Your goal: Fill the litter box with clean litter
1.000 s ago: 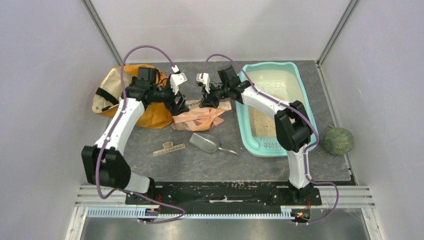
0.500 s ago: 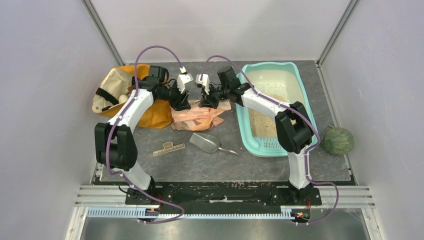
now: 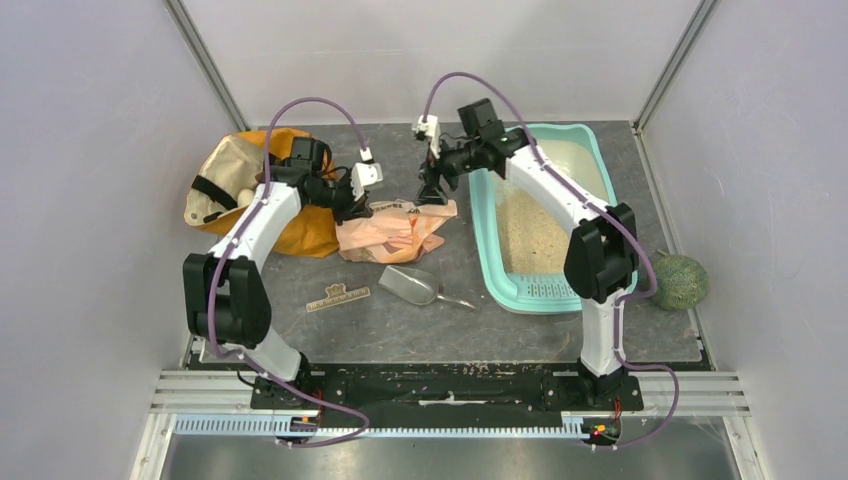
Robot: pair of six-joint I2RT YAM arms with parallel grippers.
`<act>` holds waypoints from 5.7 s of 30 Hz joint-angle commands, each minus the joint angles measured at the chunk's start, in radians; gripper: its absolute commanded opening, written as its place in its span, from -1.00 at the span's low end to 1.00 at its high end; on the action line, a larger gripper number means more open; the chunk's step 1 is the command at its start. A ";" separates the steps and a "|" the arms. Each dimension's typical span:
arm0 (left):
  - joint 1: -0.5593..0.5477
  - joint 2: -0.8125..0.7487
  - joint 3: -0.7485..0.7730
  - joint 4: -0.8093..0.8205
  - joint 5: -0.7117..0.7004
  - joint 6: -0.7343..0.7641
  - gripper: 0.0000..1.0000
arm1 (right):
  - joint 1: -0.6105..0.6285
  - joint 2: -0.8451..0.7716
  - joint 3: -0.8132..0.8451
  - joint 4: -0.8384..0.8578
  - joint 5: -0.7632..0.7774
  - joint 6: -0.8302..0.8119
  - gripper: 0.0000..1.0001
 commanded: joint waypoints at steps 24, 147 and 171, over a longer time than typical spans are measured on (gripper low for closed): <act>0.022 -0.047 0.004 -0.026 0.041 0.235 -0.96 | -0.075 -0.040 -0.048 -0.131 0.028 -0.103 -1.00; -0.035 -0.599 -0.320 0.040 0.045 0.785 -0.96 | 0.029 0.195 0.311 -0.355 0.027 -0.100 0.22; -0.020 -0.542 -0.276 0.420 -0.048 0.452 -0.96 | 0.010 0.091 0.265 -0.040 0.092 0.322 -1.00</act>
